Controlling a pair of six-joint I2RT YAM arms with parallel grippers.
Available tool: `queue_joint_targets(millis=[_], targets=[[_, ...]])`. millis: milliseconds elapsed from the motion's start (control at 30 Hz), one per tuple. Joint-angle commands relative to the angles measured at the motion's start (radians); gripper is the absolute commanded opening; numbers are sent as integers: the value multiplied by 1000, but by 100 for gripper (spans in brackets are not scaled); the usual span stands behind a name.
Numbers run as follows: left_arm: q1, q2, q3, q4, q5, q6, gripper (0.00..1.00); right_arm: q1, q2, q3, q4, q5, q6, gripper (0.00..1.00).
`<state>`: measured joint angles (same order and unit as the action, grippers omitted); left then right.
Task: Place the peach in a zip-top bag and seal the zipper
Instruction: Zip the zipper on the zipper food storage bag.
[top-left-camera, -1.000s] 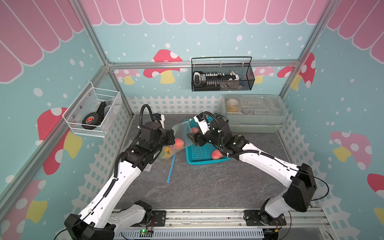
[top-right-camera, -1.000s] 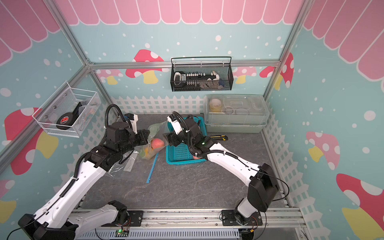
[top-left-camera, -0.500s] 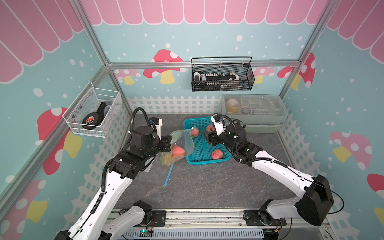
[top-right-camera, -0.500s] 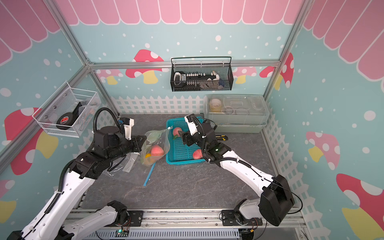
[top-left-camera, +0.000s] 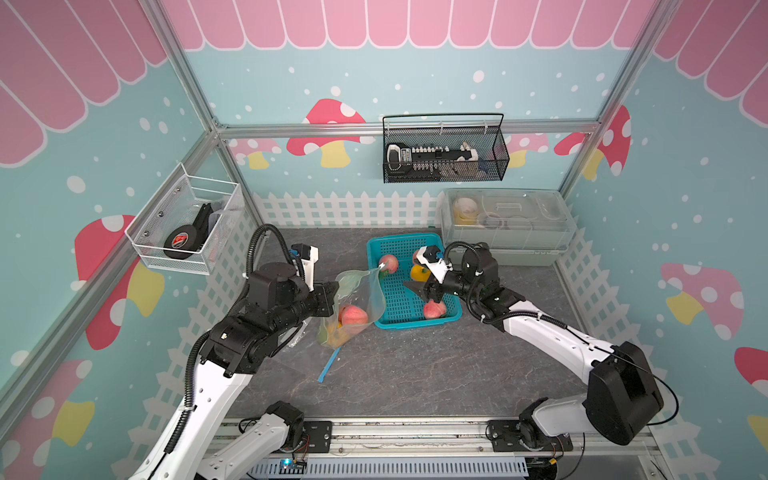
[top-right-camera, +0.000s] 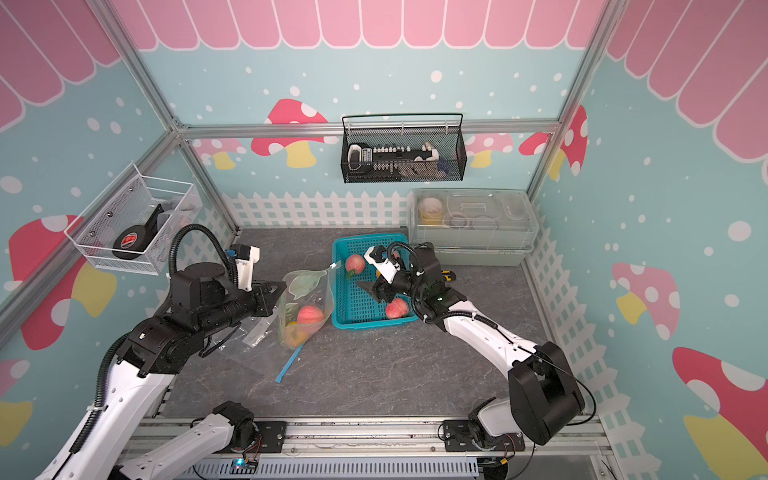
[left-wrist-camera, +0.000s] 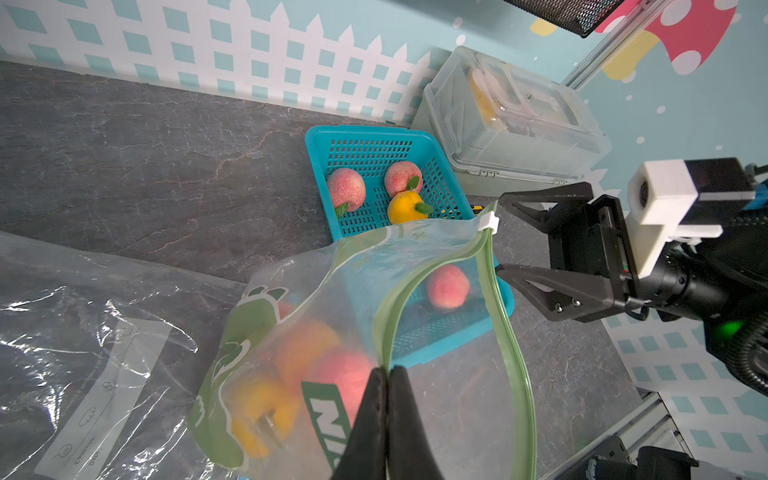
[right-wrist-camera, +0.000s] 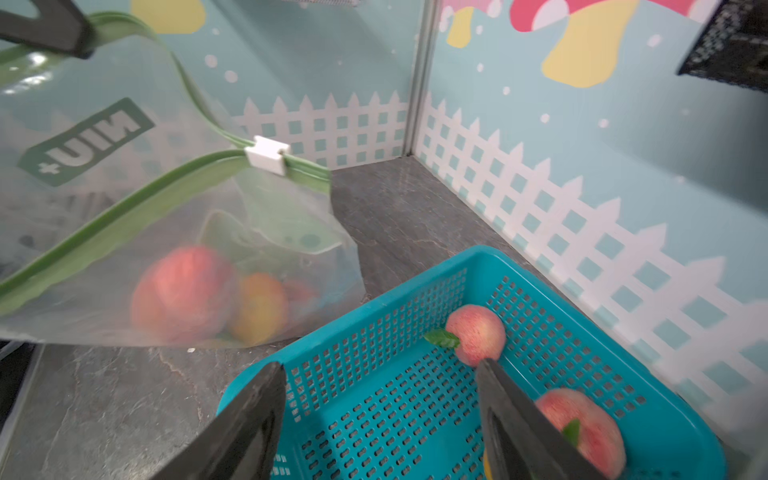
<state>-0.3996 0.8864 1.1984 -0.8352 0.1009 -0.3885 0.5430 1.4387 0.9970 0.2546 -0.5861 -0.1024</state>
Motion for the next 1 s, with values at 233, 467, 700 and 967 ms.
queue_joint_targets(millis=[233, 467, 700, 967], targets=[[4, 2, 20, -16, -15, 16, 0, -6, 173, 256, -121, -343, -135, 63], [4, 6, 24, -17, -14, 14, 0, 8, 256, 395, -292, -423, -226, 62], [4, 8, 24, -16, -20, 15, 0, 20, 298, 447, -319, -435, -243, 57], [5, 6, 23, -16, -23, 20, 0, 31, 325, 486, -351, -463, -264, 50]])
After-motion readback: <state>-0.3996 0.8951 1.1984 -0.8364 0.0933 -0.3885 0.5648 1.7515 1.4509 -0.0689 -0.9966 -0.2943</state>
